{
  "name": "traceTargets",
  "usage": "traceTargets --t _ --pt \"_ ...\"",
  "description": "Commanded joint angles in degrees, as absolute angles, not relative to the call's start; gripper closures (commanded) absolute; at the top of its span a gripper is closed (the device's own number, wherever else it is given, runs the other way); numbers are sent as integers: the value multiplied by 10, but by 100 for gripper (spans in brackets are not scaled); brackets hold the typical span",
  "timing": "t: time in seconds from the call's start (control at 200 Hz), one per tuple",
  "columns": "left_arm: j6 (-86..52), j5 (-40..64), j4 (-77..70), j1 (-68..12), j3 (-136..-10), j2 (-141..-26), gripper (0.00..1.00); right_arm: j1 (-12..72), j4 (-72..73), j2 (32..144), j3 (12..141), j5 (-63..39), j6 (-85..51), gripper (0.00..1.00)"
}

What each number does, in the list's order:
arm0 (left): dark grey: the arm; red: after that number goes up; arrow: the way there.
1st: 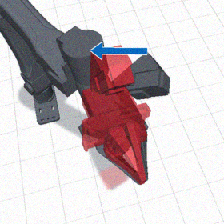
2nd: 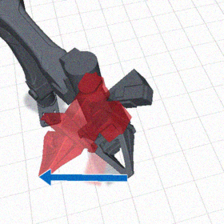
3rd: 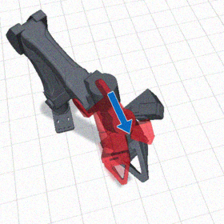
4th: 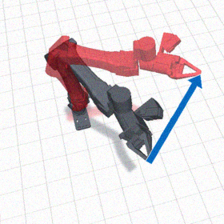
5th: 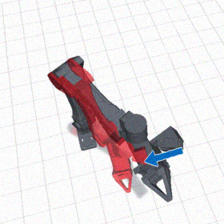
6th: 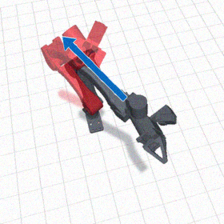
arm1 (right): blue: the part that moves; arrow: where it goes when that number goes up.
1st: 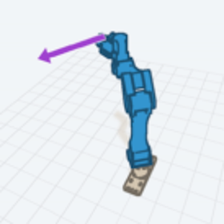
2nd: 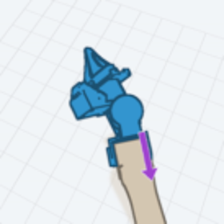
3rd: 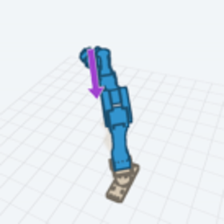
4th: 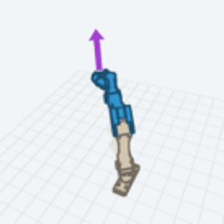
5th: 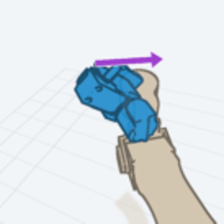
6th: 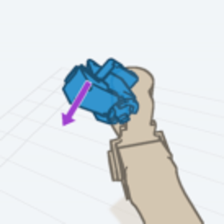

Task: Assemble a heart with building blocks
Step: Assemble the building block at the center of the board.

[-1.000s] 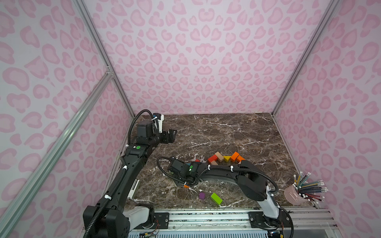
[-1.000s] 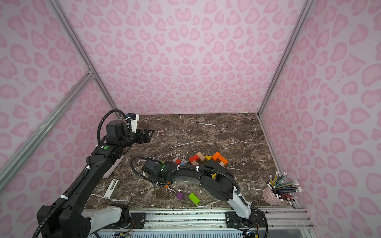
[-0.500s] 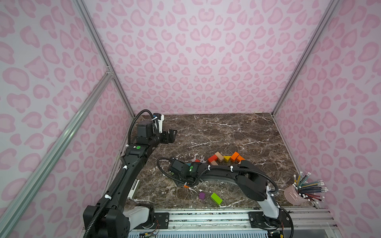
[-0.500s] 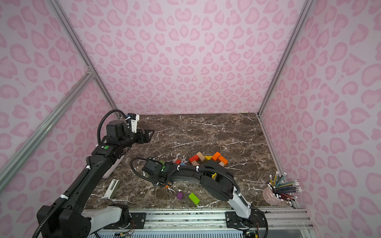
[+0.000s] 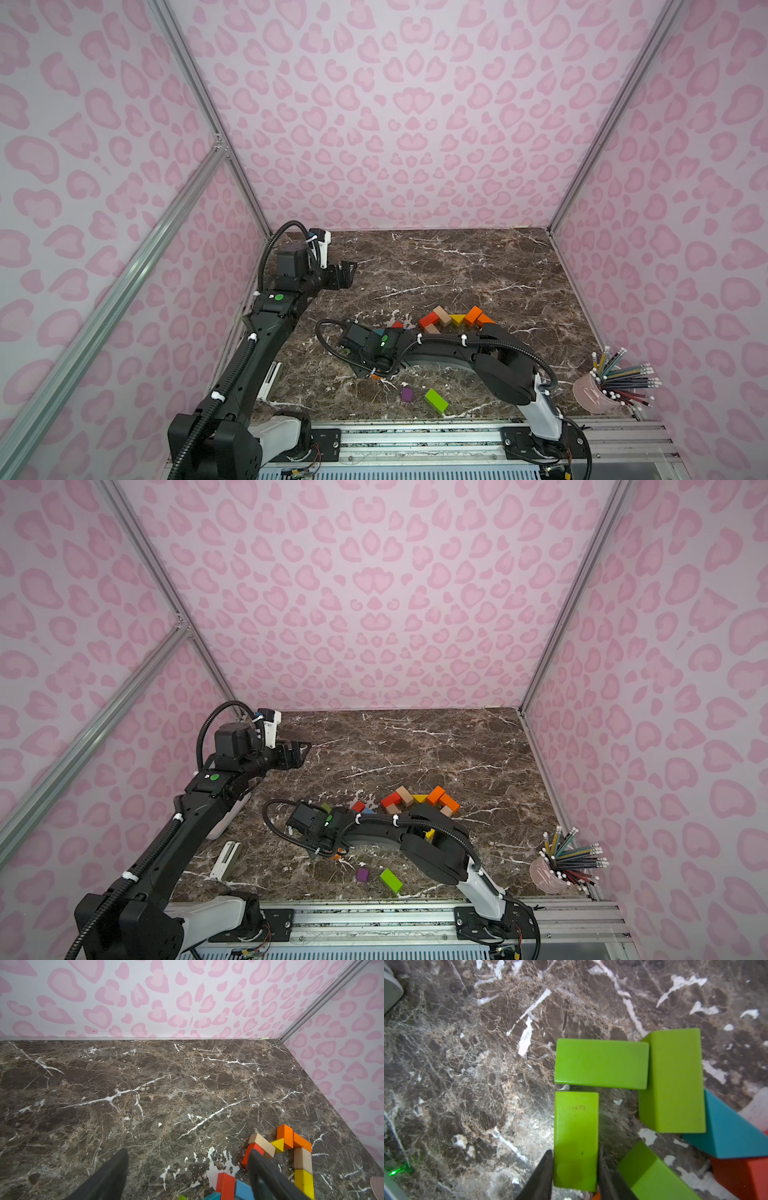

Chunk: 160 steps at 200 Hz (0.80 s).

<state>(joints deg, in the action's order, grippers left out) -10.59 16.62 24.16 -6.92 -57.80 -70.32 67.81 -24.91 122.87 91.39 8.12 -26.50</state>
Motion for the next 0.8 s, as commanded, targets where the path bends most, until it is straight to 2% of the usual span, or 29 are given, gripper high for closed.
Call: traceTargets --t 0.0,0.315,0.795 --pt "-103 169 214 -69 -578 -701 9 679 -242 1233 923 81 -259 63" --pt "-103 170 214 -69 -577 -701 9 678 -246 1234 928 87 -260 63" --pt "-105 175 212 -69 -576 -701 8 678 -226 1181 918 82 -215 44"
